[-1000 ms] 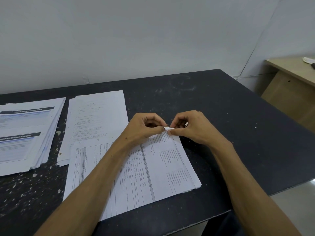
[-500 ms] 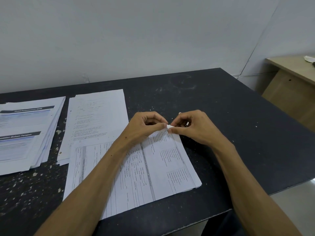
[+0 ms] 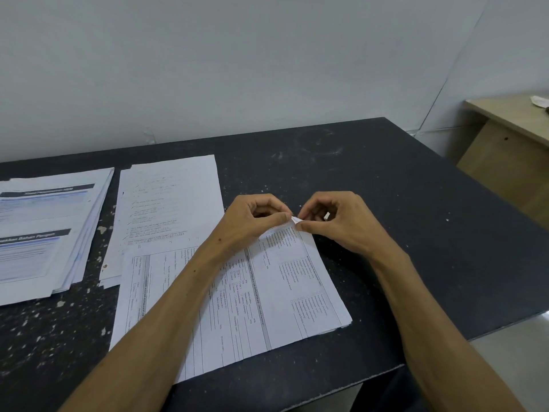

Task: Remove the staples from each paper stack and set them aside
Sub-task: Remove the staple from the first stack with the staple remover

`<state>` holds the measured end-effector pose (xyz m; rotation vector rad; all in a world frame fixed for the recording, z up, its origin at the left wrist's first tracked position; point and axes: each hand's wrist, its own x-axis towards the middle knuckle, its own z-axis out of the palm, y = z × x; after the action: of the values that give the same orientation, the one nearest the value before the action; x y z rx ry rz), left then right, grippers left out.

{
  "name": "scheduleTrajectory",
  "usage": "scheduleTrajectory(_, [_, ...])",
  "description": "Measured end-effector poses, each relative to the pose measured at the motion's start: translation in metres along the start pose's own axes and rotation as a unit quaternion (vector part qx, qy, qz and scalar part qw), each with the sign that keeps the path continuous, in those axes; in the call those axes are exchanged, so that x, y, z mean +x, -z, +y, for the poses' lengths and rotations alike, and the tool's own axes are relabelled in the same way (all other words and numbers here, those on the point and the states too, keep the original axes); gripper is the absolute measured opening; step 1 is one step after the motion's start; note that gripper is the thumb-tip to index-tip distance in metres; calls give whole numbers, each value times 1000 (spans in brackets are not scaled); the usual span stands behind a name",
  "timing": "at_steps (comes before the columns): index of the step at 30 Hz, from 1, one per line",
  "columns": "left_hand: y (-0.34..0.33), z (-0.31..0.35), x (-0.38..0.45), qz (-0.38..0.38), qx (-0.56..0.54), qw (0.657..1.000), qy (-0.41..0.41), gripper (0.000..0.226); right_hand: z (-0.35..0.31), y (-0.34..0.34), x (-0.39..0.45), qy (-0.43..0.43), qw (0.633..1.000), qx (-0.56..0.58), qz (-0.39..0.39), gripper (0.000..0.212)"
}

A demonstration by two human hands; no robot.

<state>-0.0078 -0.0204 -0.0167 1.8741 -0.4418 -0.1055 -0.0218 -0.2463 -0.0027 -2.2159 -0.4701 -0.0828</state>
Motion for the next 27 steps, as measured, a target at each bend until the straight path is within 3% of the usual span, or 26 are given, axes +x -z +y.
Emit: scheduleTrajectory(27, [-1, -1, 1, -31, 3, 999, -17, 15, -1, 1, -1, -1, 1000, -16, 3, 9])
